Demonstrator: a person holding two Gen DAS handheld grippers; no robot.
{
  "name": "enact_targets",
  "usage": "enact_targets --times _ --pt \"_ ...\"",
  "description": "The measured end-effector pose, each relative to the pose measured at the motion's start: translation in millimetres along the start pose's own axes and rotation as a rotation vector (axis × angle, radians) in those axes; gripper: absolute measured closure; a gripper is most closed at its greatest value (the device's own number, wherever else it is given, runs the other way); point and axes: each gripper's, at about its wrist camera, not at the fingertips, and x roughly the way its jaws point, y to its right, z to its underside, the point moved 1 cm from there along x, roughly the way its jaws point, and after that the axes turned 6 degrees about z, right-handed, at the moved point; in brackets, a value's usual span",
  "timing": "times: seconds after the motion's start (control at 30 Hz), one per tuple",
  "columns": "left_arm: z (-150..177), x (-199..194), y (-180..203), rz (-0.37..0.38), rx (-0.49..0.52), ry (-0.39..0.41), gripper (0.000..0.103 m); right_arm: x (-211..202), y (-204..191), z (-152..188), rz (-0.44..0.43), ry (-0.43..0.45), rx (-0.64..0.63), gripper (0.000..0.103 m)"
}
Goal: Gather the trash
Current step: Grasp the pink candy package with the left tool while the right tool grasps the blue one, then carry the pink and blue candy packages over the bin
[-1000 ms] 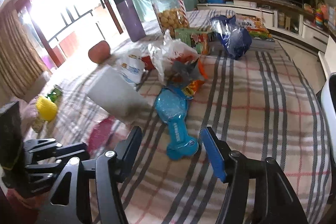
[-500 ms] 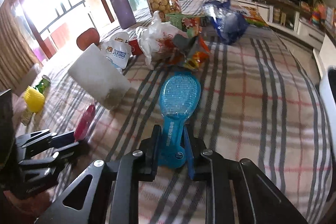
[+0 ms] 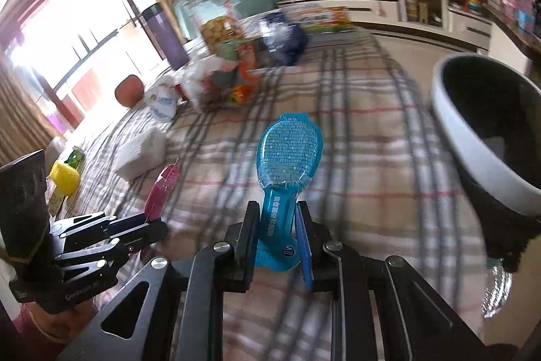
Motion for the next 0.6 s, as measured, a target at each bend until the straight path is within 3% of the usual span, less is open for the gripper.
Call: enact_targets --times 0.6 --pt "-49.0 59.5 73.0 0.053 0.103 -0.018 0.085 -52.5 87.3 -2.4 0.095 0.083 0.125 0.082"
